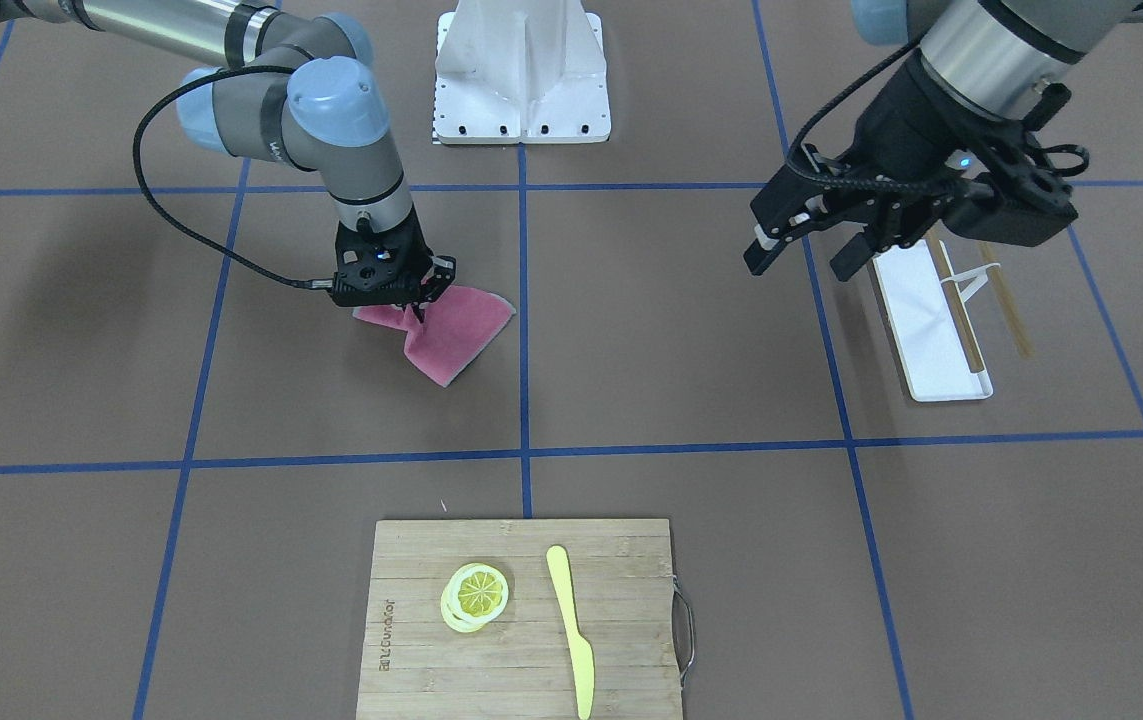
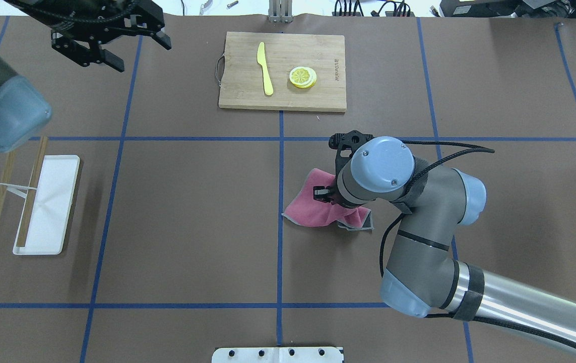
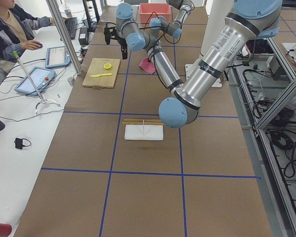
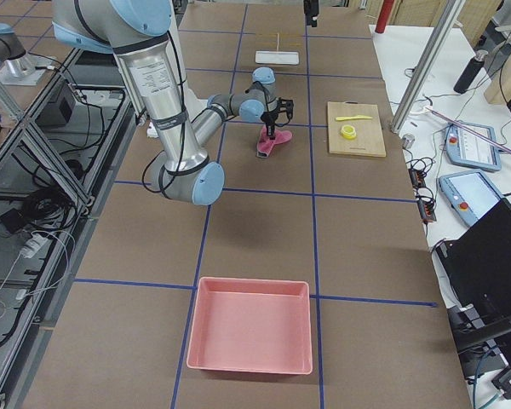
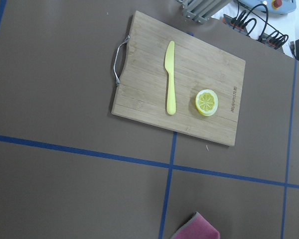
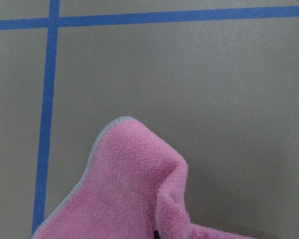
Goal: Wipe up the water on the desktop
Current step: 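Rub the cloth back and forth across the table with the right gripper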
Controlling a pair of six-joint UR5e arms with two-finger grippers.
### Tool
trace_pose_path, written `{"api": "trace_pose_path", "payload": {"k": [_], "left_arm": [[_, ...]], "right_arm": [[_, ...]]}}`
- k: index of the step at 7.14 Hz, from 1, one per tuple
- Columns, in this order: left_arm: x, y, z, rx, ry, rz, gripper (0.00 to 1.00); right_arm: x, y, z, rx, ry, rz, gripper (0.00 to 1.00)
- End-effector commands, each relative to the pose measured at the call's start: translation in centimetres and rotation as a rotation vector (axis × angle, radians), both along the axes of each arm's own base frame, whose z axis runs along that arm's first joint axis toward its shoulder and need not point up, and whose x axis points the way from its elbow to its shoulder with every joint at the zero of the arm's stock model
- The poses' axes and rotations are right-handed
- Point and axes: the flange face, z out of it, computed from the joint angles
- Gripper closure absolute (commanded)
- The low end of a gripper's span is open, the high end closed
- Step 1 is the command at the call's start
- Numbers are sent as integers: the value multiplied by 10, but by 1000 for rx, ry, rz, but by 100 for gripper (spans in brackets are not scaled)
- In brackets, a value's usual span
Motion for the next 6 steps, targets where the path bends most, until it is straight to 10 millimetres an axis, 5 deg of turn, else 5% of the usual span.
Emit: {"api": "trace_pose_path", "payload": {"k": [1,2,4,6], "left_arm": [[-47,-17,65,96,-105,20,3],[-75,-31,92,133,-155,18,3],[-97,-30,163,220,-342,34,3],[-153,-32,224,300,-467,99,3]], "right_arm": [[59,-3,55,43,66,-37,100],[92,-1,84,46,98,-67,100],[131,-5,125,61,163,-93,100],[131,-4,129,63,173,-101,100]]}}
